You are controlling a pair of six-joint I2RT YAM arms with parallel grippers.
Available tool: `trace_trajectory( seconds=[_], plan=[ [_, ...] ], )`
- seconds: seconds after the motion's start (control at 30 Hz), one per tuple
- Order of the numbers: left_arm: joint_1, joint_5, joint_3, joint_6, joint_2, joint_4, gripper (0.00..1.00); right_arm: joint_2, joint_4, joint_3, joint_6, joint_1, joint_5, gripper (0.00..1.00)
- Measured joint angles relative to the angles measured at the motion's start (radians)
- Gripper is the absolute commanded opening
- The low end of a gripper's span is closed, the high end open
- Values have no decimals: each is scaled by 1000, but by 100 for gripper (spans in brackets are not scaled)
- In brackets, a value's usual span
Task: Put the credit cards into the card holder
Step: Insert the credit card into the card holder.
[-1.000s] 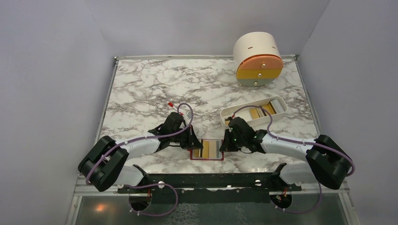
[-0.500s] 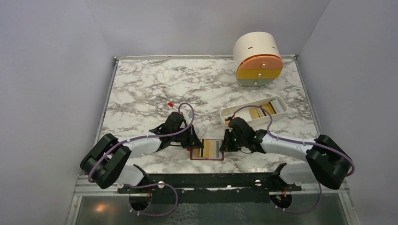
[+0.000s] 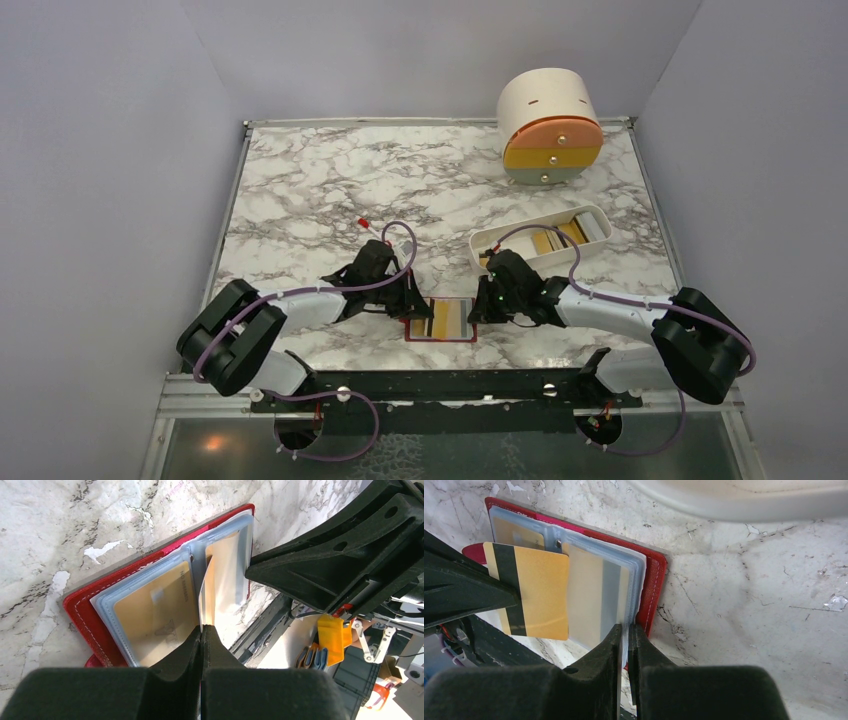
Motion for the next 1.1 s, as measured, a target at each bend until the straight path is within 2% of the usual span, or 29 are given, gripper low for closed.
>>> trace_trajectory(
  seconds=[0.7,1.1],
  plan=[
    [0,-12,-17,-63,-14,-26,0,-2,2,0,0,0,0,8],
    [0,-9,-50,-122,-11,43,0,-5,8,-5,0,0,0,8]
  ],
)
